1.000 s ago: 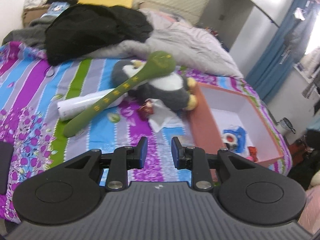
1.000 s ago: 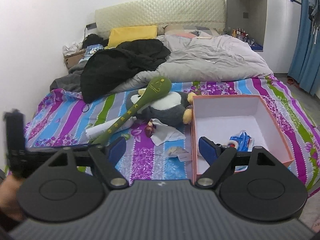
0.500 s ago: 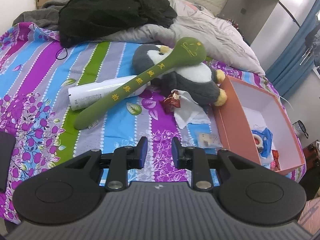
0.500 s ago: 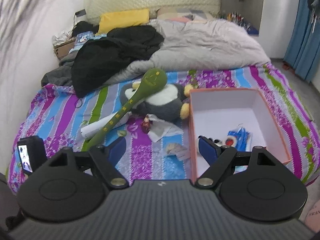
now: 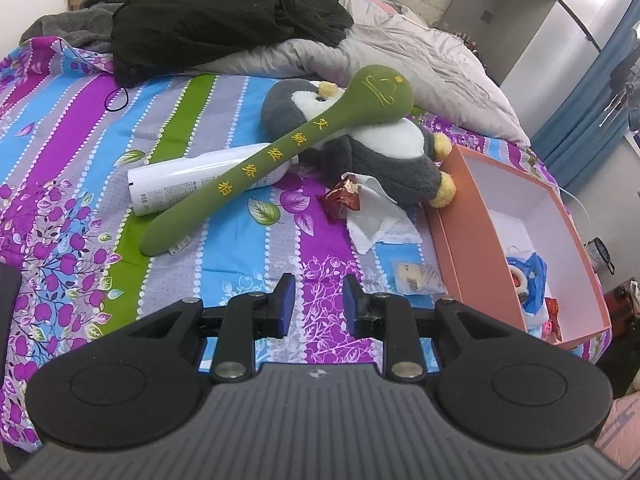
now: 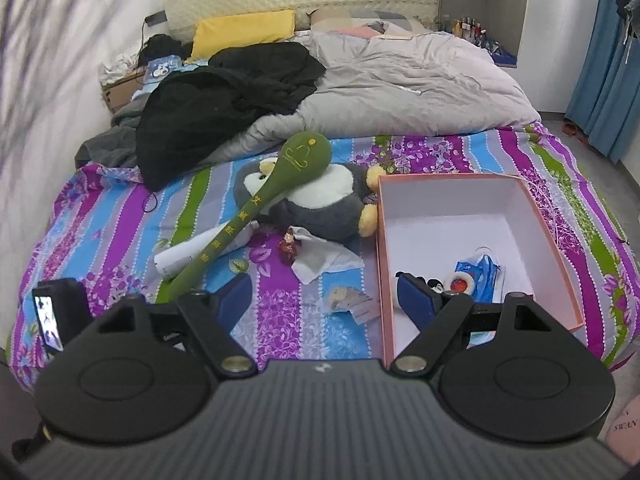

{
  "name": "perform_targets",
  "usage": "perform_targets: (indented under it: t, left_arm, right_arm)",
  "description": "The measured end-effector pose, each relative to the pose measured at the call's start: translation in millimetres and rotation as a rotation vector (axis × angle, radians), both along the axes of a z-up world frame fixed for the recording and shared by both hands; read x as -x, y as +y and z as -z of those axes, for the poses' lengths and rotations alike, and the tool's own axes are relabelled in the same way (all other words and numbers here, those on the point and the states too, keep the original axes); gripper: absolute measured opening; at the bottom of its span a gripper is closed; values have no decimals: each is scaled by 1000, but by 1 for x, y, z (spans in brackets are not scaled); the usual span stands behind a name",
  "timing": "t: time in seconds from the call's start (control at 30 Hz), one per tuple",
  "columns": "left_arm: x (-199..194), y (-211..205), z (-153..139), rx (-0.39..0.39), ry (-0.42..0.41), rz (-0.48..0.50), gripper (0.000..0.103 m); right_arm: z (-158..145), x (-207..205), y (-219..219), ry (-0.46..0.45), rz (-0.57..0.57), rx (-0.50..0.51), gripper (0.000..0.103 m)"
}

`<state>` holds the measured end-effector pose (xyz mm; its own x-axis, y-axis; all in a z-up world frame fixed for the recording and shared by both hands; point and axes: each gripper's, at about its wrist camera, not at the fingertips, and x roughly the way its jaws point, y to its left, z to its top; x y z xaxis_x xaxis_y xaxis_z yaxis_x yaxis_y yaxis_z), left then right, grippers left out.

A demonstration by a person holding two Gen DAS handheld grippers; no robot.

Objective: Organize soft objects
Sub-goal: 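Move the left tool toward the red candy wrapper by the penguin plush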

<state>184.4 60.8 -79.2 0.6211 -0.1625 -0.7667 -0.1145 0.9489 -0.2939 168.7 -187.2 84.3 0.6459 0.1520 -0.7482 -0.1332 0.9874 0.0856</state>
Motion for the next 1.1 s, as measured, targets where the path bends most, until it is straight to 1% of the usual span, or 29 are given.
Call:
perform_targets:
  t: [0.33, 0.43, 0.57, 0.63, 0.7, 0.83, 0.9, 0.97, 1.0, 1.1]
  left_arm:
    - [-10, 1, 4, 17, 2, 5, 30]
    - [-16, 0, 6, 23, 3, 8, 30]
    - [-26, -1, 9, 28, 2, 19, 30]
    - [-32, -1, 11, 33, -3, 25, 30]
    - [-41, 0, 15, 39, -6, 26, 30]
    - [-64, 3, 27, 48, -2, 40, 31]
    - [-77, 3, 36, 45, 5, 49, 39]
    - [-91, 3, 46, 40, 18, 63, 44]
    - [-97, 2, 50, 40, 15, 71, 45]
    - [-118, 0, 67, 54, 18, 101, 45]
  right_arm:
    - [14, -12, 6, 48, -7, 0, 81]
    - [17, -16, 9, 45, -3, 1, 81]
    - [27, -24, 10, 76, -18, -33, 81]
    - [37, -29, 12, 86, -31, -32, 81]
    - [50, -33, 18, 82, -65, -10, 81]
    - [82, -45, 31, 107, -109, 27, 81]
    - [98, -54, 34, 115, -119, 40, 81]
    - [116, -64, 39, 122, -123, 86, 81]
    - [125, -69, 39, 113, -118, 90, 81]
    - [148, -83, 42, 129, -135, 84, 81]
